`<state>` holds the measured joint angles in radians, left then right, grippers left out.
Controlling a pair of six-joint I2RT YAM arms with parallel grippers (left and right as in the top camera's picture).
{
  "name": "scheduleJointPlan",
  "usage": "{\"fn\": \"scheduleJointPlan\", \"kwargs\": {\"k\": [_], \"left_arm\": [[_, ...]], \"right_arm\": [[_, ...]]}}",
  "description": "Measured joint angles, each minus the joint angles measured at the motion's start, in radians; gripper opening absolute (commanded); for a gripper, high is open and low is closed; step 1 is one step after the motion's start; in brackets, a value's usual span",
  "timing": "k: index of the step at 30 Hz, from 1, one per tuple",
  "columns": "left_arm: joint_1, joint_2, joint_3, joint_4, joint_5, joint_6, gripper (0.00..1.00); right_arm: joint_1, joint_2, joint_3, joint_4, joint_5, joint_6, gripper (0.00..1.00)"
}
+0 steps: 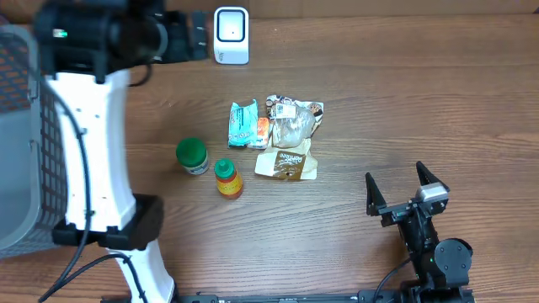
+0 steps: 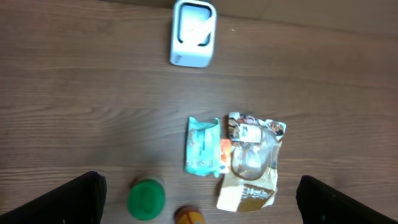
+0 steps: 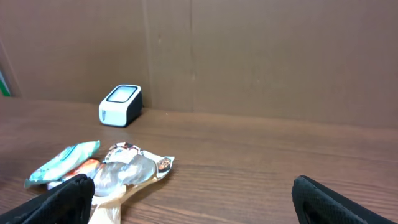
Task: Scan the item barcode
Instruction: 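Move the right gripper toward the mushroom bag on the table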
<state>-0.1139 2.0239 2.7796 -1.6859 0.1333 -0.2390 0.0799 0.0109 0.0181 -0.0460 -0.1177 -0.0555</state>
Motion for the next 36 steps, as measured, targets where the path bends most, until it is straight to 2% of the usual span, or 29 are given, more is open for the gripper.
{"fn": "scheduleJointPlan", "kwargs": {"k": [6, 11, 14, 19, 27, 29, 32, 33, 34, 36], "left_arm": [[0.167, 0.000, 0.000, -0.001, 0.131, 0.084, 1.00], [0.174, 0.000, 0.000, -0.002, 0.179, 0.121, 1.00], [0.164, 0.000, 0.000, -0.001, 0.182, 0.139, 1.00], [0.152, 0.000, -0.008, -0.002, 0.181, 0.146, 1.00], [0.135, 0.000, -0.071, -0.001, 0.180, 0.146, 1.00], [0.124, 0.000, -0.097, -0.002, 0.178, 0.146, 1.00], [0.103, 0.000, -0.130, 0.009, 0.177, 0.146, 1.00], [0.097, 0.000, -0.138, 0.015, 0.177, 0.147, 0.99], [0.089, 0.001, -0.146, 0.024, 0.177, 0.154, 0.98], [0.076, 0.002, -0.152, 0.039, 0.175, 0.173, 0.95]], "right_arm": [[0.000, 0.000, 0.000, 0.058, -0.039, 0.081, 1.00], [0.000, 0.019, 0.016, 0.064, -0.156, 0.192, 1.00], [0.000, 0.100, 0.108, 0.014, -0.226, 0.227, 1.00], [0.000, 0.384, 0.449, -0.193, -0.327, 0.252, 1.00], [-0.001, 0.972, 1.012, -0.637, -0.463, 0.262, 1.00], [-0.001, 1.107, 1.099, -0.692, -0.496, 0.264, 1.00], [-0.001, 1.276, 1.157, -0.686, -0.543, 0.266, 1.00], [-0.001, 1.320, 1.158, -0.679, -0.559, 0.265, 0.96], [-0.001, 1.367, 1.159, -0.674, -0.576, 0.264, 0.86], [-0.001, 1.447, 1.159, -0.668, -0.596, 0.269, 0.77]]}}
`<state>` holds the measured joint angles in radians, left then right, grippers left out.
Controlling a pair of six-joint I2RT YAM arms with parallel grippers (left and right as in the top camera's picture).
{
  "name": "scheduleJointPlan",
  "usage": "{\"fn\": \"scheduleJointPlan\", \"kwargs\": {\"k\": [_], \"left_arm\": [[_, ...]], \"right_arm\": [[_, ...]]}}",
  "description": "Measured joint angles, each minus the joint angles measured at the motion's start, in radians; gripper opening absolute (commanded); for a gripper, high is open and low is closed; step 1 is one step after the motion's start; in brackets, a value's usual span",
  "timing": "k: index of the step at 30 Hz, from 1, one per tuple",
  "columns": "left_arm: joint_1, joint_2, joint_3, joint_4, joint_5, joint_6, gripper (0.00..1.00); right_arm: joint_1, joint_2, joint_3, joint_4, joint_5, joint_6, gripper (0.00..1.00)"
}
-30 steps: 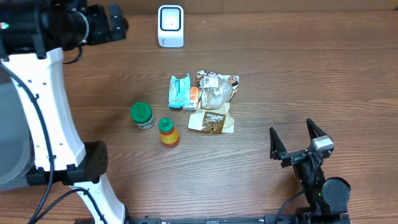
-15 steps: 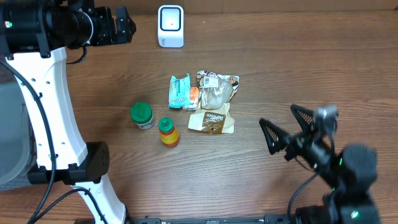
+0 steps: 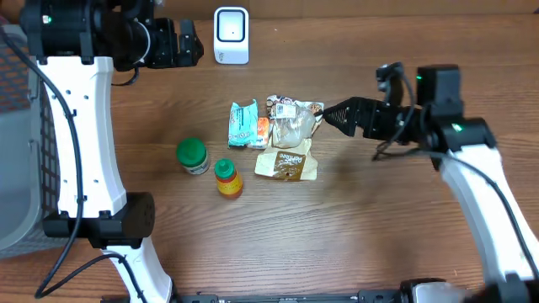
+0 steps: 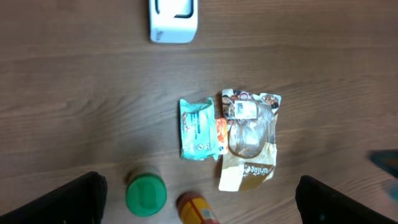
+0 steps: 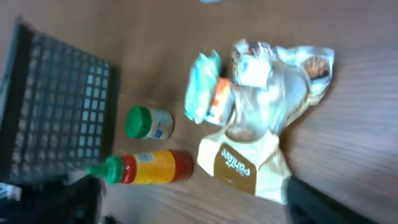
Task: Scan the item barcode
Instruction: 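Move the right gripper toward the mushroom bag on the table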
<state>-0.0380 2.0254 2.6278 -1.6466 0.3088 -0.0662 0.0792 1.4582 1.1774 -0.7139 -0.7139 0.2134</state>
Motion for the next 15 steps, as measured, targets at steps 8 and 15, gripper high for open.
{"fn": "scheduleJointPlan", "kwargs": {"k": [8, 15], "left_arm": [[-0.135, 0.073, -0.002, 0.128, -0.005, 0.064, 0.61], [-0.222, 0.307, -0.003, 0.175, 0.030, 0.077, 0.26]], "right_arm": [[0.023, 0.224, 0.000, 0.007, -0.010, 0.072, 0.58], [0.046, 0.224, 0.000, 0.013, 0.042, 0.180, 0.57]]}}
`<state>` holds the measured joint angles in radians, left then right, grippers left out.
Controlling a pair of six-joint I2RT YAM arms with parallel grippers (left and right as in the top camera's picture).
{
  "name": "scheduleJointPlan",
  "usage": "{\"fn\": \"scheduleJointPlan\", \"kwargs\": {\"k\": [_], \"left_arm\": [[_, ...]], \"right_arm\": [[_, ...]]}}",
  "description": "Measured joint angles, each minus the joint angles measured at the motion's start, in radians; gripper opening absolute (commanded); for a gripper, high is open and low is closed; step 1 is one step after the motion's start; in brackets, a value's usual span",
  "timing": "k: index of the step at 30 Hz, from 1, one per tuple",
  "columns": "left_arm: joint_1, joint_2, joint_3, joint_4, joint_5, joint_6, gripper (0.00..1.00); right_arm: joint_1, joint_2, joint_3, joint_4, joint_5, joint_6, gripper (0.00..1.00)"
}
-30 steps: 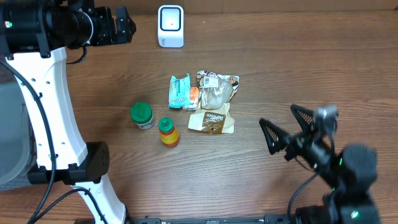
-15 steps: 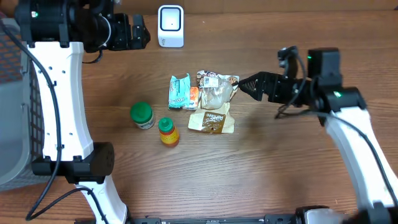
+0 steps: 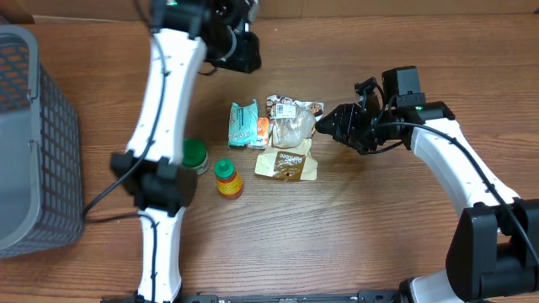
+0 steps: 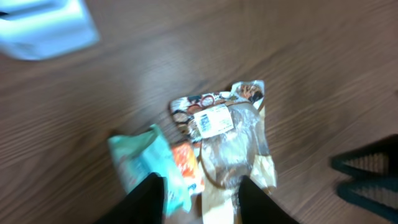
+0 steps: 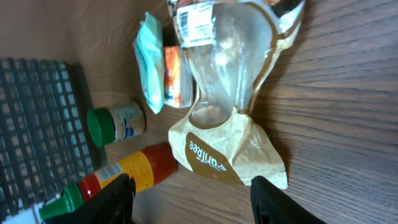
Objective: Scan the item barcode
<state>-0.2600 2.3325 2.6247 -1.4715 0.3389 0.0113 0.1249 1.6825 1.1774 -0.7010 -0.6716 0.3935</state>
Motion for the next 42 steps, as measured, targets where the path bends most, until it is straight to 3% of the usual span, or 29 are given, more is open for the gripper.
{"fn": "scheduleJointPlan", "kwargs": {"k": [2, 8, 15, 33, 42], "left_arm": [[-0.012, 0.073, -0.002, 0.024, 0.030, 0.003, 0.18], [-0.027, 0.247, -0.009, 0.071, 0.173, 0.008, 0.11], [-0.034, 0.319, -0.010, 0.074, 0.282, 0.008, 0.08], [-0.064, 0.419, -0.015, 0.050, 0.241, -0.013, 0.04], [-0.068, 0.419, -0.015, 0.043, 0.165, -0.045, 0.04]], "right_arm": [[0.000, 0.000, 0.000, 0.000, 0.007, 0.015, 0.58], [0.000, 0.000, 0.000, -0.011, 0.019, 0.033, 0.58], [0.000, 0.000, 0.000, -0.047, 0.055, 0.040, 0.58], [0.000, 0.011, 0.000, -0.064, 0.077, 0.046, 0.59], [0.001, 0.072, 0.000, -0.070, 0.077, 0.045, 0.78]]}}
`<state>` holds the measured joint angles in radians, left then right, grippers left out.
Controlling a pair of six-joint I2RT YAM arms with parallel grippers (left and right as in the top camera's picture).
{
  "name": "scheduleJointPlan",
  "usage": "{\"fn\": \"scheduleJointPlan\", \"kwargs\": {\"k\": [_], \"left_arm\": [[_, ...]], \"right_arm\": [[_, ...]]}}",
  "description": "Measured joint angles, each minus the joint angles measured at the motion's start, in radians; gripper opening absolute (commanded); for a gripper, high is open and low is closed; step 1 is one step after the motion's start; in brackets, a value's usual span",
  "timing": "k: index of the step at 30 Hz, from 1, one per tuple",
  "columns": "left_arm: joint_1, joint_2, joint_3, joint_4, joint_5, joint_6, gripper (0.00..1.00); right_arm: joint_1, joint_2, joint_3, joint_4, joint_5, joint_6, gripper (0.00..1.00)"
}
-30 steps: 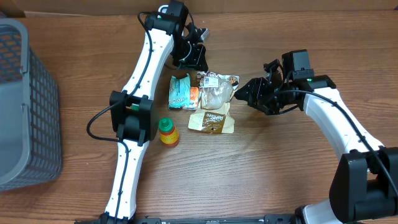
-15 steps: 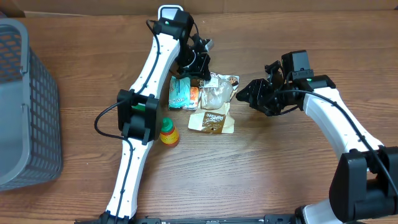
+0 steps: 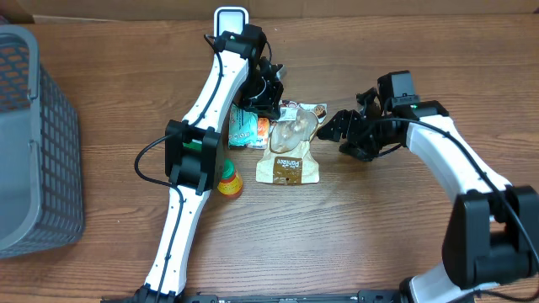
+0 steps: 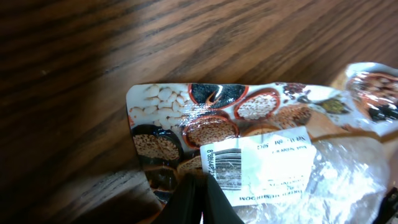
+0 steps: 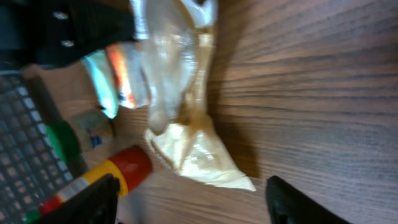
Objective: Scan the item barcode
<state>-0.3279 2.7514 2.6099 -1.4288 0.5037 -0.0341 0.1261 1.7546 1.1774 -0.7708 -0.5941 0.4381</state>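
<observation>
The grain pouch (image 3: 290, 135), clear with a brown bottom, lies mid-table. Its white barcode label (image 4: 264, 165) faces up near the printed top edge. My left gripper (image 3: 269, 99) is at the pouch's top left corner; in the left wrist view its fingers (image 4: 198, 198) are pressed together over the pouch's edge beside the barcode. My right gripper (image 3: 341, 135) hovers open just right of the pouch (image 5: 177, 74), nothing between its fingers. The white scanner (image 3: 232, 21) stands at the table's far edge.
A teal packet (image 3: 242, 126) and a small orange packet (image 3: 263, 130) lie left of the pouch. A red sauce bottle (image 3: 229, 179) lies nearer the front. A grey basket (image 3: 34, 126) fills the left side. The left arm (image 3: 198, 151) crosses the table.
My left gripper has come down from above the pouch to its top corner and shut there. The right gripper has stayed open beside the pouch, a little closer.
At first the left arm hung high at the left with its gripper open and the right arm rested at the front. Then the right gripper was beside the pouch. The left gripper then stood over the pouch, and now it is shut at its corner.
</observation>
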Motion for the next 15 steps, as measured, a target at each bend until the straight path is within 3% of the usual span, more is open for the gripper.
{"fn": "scheduleJointPlan", "kwargs": {"k": [8, 13, 15], "left_arm": [[0.000, 0.000, 0.000, 0.000, -0.008, -0.016, 0.04], [0.000, 0.000, 0.000, 0.000, -0.010, -0.018, 0.04], [0.000, 0.000, 0.000, 0.001, -0.011, -0.019, 0.04]], "right_arm": [[0.049, 0.109, 0.000, 0.059, -0.010, -0.060, 0.88], [0.111, 0.143, 0.000, 0.185, -0.019, -0.066, 0.88], [0.132, 0.164, 0.000, 0.237, -0.021, -0.048, 0.82]]}}
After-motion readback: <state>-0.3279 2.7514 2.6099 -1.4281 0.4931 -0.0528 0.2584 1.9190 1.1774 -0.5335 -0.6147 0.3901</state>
